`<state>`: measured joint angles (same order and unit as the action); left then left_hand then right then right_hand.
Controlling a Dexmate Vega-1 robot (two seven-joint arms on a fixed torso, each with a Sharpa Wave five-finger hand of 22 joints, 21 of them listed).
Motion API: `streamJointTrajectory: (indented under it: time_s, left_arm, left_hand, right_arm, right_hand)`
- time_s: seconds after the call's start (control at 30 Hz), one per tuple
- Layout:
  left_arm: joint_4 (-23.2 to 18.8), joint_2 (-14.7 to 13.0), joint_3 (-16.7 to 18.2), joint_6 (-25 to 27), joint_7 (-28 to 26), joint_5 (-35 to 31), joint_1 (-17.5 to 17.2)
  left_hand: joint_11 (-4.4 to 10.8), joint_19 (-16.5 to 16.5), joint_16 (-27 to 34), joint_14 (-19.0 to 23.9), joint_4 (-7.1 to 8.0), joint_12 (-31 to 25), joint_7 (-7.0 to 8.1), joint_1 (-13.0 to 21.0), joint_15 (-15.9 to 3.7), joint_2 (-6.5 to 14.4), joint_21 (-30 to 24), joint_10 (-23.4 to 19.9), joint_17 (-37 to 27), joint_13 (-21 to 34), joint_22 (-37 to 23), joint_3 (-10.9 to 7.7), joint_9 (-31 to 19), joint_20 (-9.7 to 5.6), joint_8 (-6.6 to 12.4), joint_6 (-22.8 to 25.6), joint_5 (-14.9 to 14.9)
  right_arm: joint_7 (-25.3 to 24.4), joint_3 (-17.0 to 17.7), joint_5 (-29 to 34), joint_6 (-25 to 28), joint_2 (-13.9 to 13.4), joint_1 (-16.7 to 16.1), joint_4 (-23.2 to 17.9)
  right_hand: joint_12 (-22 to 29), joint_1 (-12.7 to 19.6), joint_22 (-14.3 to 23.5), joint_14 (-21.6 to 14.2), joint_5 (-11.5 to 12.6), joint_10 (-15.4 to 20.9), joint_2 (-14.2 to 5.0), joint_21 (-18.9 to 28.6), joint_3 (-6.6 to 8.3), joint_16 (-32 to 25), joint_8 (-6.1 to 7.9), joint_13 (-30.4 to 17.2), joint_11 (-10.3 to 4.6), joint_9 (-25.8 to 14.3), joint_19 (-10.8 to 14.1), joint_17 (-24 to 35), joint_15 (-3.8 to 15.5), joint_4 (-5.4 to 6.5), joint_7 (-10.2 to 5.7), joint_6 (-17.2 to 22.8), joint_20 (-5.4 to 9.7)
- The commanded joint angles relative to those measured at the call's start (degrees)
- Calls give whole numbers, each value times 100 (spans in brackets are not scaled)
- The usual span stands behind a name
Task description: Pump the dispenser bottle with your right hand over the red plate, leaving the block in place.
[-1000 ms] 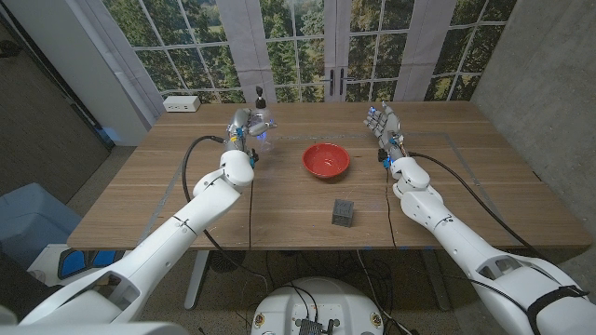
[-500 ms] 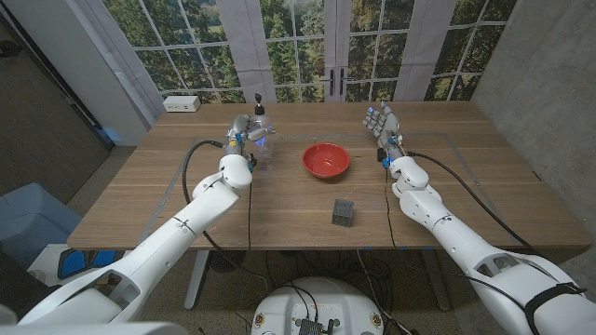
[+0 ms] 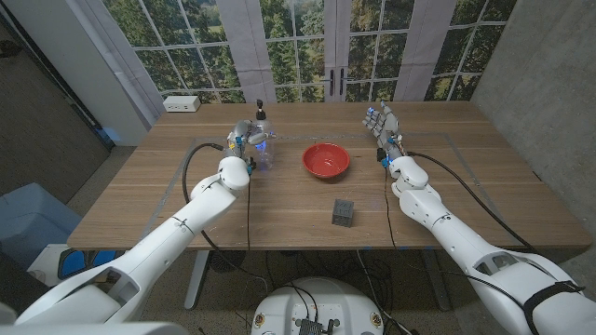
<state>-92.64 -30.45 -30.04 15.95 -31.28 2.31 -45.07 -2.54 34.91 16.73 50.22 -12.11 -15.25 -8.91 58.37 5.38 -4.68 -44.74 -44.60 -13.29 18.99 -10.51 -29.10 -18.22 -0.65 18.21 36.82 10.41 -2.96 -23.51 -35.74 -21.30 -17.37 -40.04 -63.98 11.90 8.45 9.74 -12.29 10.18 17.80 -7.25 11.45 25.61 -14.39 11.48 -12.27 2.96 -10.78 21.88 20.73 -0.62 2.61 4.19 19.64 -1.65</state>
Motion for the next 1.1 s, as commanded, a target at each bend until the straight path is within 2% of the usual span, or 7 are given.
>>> streamJointTrajectory:
  time_s: [0.03,0.13,0.27,0.47,0.77,0.97,1.1]
  left_arm:
    - [5,-177,-85,170,504,200,127]
    - [-54,-213,-108,235,519,190,129]
    - [-138,-288,-112,311,647,245,144]
    - [-274,-401,-138,339,705,223,107]
    - [-488,-542,-86,372,758,282,-39]
    - [-636,-634,-37,450,833,361,-122]
    - [-712,-727,-37,516,966,407,-128]
  left_hand:
    - [1000,133,-107,981,203,97,857,1207,-1904,1444,-52,-701,38,-47,-18,-356,-10,-849,-116,920,21]
    - [1006,83,-156,892,193,161,838,1210,-1906,1433,-58,-588,55,-77,-13,-368,-2,-847,-189,825,21]
    - [975,-107,-250,664,172,301,910,1231,-1909,1404,-58,-324,61,-154,-5,-372,22,-800,-381,584,28]
    - [921,-513,-407,30,212,456,937,1165,-1869,1342,-14,240,5,-262,10,-225,66,-705,-644,203,39]
    - [852,-857,-544,-565,279,467,918,835,-1768,1253,101,622,47,-366,45,-150,122,-596,-741,-90,63]
    - [770,-1264,-571,-1147,268,499,943,588,-1608,1104,267,1062,6,-427,47,64,165,-342,-790,-457,71]
    - [676,-1647,-603,-1857,236,510,956,490,-1385,1027,450,1677,-5,-471,43,276,208,-128,-825,-1075,98]
  right_arm:
    - [16,8,-16,-21,27,28,62]
    - [23,6,-16,-16,16,16,39]
    - [19,16,-28,-23,11,-8,10]
    - [-26,21,-2,-40,-25,-75,-100]
    - [-95,25,23,-11,-82,-166,-275]
    - [-59,38,-11,-43,-75,-185,-296]
    - [-79,46,-11,-51,-75,-197,-320]
  right_hand:
    - [1,-62,29,-1,22,12,-154,-5,-16,1,1,-16,34,-27,-10,20,-44,5,5,4,-41]
    - [-1,-64,29,2,22,8,-157,-4,-17,1,2,-16,35,-27,-7,20,-41,5,-1,6,-40]
    - [0,-67,29,-3,23,10,-159,-3,-19,-1,3,-16,33,-27,-7,20,-43,5,12,10,-42]
    - [1,-71,30,-2,23,10,-160,-4,-22,-1,2,-16,36,-27,-8,20,-46,5,-1,7,-43]
    - [3,-78,30,-1,24,13,-163,-2,-27,-1,2,-16,28,-28,-5,21,-41,5,6,8,-44]
    - [3,-79,30,-7,24,11,-164,-2,-28,-3,3,-16,35,-28,-4,20,-47,2,-4,9,-46]
    - [1,-78,30,-10,25,7,-167,-2,-28,-4,3,-16,24,-28,-4,20,-52,-1,3,8,-47]
